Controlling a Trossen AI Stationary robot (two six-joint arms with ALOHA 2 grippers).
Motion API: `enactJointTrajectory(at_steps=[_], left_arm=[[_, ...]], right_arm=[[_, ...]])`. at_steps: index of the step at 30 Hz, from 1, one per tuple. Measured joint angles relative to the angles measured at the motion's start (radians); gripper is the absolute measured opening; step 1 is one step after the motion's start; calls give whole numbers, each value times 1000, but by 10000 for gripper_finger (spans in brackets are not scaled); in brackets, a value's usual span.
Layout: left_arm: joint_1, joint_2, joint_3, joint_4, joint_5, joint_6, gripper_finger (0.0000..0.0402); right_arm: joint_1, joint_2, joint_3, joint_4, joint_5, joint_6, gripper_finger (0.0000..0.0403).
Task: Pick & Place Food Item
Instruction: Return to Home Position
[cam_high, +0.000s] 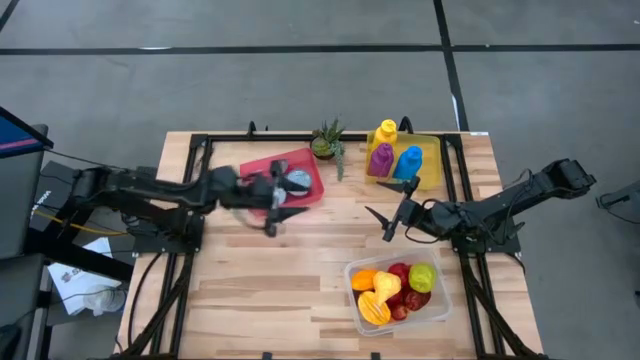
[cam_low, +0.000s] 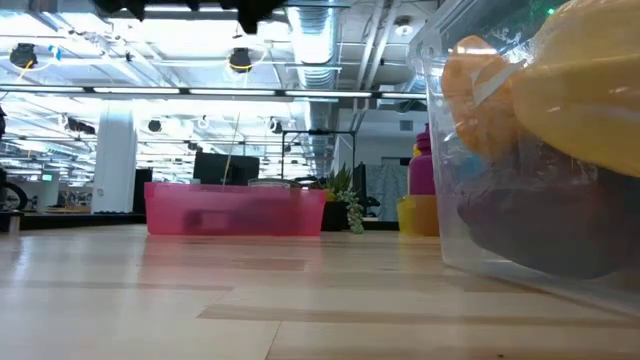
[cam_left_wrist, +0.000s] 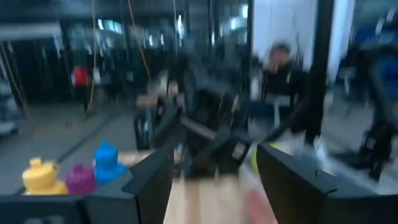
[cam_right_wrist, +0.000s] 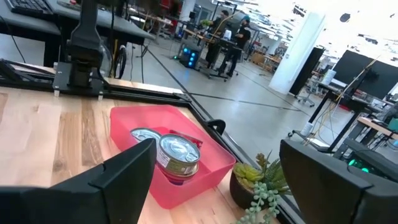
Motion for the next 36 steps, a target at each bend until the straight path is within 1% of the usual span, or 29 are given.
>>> enactJointTrajectory(at_steps=[3, 5, 12, 19, 21, 24, 27, 29, 32, 33, 36], left_arm=[[-45, -71, -124, 191, -42, -11, 214], [-69, -111, -199, 257, -72, -17, 209], [-156, -251, -409, 249, -165, -59, 193], [-268, -361, -553, 245, -283, -64, 178], [-292, -382, -584, 244, -303, -54, 175], [-319, -413, -620, 195, -305, -42, 172], [-336, -445, -637, 88, -295, -64, 168], [-338, -461, -646, 57, -245, -87, 168], [-338, -485, -659, 57, -137, -99, 168], [-338, -495, -663, 57, -122, -99, 168], [-334, -528, -675, 56, -121, -99, 164]], right_arm=[[0, 0, 0, -1, 0, 6, 328], [0, 0, 0, -1, 0, 6, 328], [0, 0, 0, 0, 0, 13, 328], [0, 0, 0, 1, -1, 23, 328], [0, 0, 0, 1, -1, 29, 328], [0, 0, 0, 1, -1, 32, 328], [0, 0, 0, 1, -1, 32, 328], [0, 0, 0, 1, -1, 32, 328], [1, 0, 0, 1, -1, 32, 328], [1, 0, 0, 1, -1, 32, 328], [1, 0, 0, -1, -1, 32, 328]])
